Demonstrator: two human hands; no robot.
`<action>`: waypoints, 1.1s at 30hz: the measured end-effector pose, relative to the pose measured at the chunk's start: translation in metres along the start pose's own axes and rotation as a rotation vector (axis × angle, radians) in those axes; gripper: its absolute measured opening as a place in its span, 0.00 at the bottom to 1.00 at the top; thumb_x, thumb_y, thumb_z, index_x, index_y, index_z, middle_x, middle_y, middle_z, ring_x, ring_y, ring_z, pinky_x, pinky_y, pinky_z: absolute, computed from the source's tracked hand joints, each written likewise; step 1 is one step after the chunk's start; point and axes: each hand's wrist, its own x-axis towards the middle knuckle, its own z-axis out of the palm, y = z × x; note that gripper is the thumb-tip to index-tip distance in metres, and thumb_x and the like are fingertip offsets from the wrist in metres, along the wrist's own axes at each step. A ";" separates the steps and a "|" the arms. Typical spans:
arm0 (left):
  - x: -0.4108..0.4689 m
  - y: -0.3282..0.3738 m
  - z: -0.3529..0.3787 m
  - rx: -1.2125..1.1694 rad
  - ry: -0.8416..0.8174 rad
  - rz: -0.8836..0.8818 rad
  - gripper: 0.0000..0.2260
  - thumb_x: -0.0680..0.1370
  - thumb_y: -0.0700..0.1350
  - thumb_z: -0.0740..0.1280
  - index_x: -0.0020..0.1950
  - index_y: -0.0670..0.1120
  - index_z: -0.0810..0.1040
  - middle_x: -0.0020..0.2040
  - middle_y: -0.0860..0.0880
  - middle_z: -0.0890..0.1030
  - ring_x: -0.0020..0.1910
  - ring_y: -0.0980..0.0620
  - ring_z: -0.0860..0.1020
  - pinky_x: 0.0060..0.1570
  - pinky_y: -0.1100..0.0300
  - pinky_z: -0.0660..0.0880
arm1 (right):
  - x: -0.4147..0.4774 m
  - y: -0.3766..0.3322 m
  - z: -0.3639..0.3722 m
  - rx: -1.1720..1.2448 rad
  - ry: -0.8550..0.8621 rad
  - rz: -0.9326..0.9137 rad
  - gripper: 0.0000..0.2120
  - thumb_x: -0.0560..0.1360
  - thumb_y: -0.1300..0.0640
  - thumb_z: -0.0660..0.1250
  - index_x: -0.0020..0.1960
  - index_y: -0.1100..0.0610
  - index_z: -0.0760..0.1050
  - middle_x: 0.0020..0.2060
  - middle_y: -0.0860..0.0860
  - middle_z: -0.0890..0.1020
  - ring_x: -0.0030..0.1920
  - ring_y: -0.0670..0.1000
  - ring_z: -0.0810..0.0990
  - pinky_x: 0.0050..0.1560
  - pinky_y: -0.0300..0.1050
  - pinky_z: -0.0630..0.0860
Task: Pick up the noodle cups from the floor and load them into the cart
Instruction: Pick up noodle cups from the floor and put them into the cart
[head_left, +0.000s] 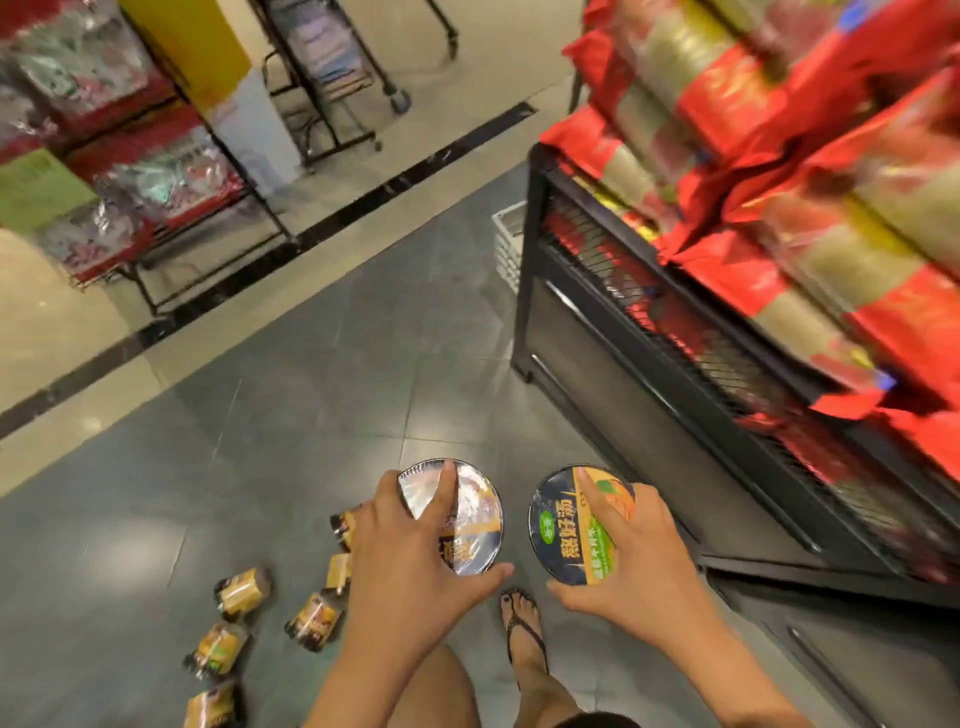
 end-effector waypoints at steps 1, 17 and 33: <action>-0.001 0.005 -0.001 0.010 -0.033 0.033 0.47 0.58 0.76 0.62 0.75 0.61 0.63 0.67 0.43 0.66 0.62 0.41 0.70 0.58 0.50 0.72 | -0.011 0.004 -0.002 0.006 0.022 0.046 0.54 0.53 0.29 0.68 0.74 0.32 0.48 0.52 0.45 0.57 0.60 0.50 0.64 0.58 0.38 0.67; 0.034 0.043 -0.019 0.333 -0.463 0.849 0.51 0.56 0.79 0.54 0.77 0.65 0.50 0.75 0.45 0.54 0.71 0.44 0.59 0.71 0.54 0.61 | -0.161 -0.040 0.046 0.382 0.517 0.884 0.54 0.49 0.25 0.64 0.73 0.37 0.58 0.54 0.44 0.59 0.63 0.49 0.65 0.61 0.37 0.65; -0.143 0.170 0.045 0.406 -0.531 1.484 0.51 0.54 0.79 0.58 0.76 0.63 0.59 0.70 0.47 0.62 0.63 0.44 0.67 0.65 0.53 0.68 | -0.403 -0.074 0.164 0.647 1.183 1.500 0.48 0.51 0.41 0.83 0.68 0.44 0.70 0.55 0.51 0.68 0.53 0.49 0.69 0.56 0.37 0.65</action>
